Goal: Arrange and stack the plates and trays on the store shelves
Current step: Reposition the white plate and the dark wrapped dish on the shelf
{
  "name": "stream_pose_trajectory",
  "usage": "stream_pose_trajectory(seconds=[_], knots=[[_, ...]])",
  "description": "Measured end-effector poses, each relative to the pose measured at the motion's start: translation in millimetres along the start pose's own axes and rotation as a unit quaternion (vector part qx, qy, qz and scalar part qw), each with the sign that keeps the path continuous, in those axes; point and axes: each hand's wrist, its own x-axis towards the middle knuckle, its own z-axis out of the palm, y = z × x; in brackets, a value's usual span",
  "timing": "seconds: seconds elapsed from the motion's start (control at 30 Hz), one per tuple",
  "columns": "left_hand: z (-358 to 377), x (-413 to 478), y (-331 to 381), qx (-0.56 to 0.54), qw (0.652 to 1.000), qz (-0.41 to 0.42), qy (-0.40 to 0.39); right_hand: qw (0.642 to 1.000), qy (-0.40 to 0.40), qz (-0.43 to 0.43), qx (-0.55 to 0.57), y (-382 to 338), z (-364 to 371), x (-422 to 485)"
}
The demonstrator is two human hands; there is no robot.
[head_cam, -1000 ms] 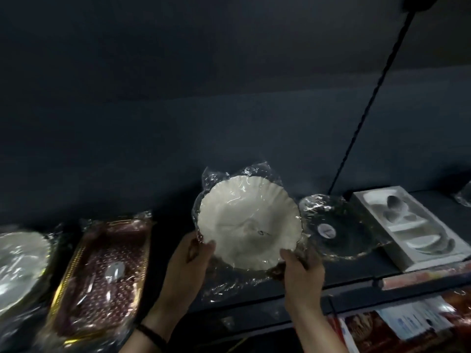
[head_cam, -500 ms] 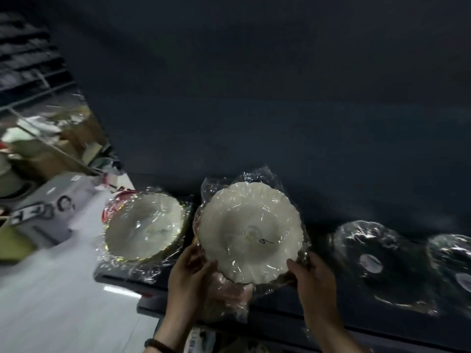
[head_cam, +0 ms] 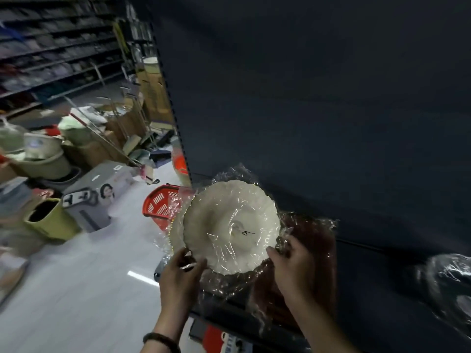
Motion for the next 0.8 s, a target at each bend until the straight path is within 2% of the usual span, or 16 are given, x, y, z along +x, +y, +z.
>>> stream_pose_trajectory(seconds=[0.2,0.4,0.63,0.8], knots=[[-15,46,-15,0.091,0.996,0.011,0.018,1.000,-0.009,0.007,-0.026,0,57,17],[-10,72,-46,0.165,0.986,0.007,0.019,0.990,-0.044,-0.017,-0.132,7,80,24],[-5,75,-72,0.272,0.961,0.034,0.027,0.938,-0.088,-0.035,-0.333,6,82,19],[-9,75,-66,0.383,0.922,0.057,-0.009,0.913,-0.136,-0.046,-0.382,10,86,33]])
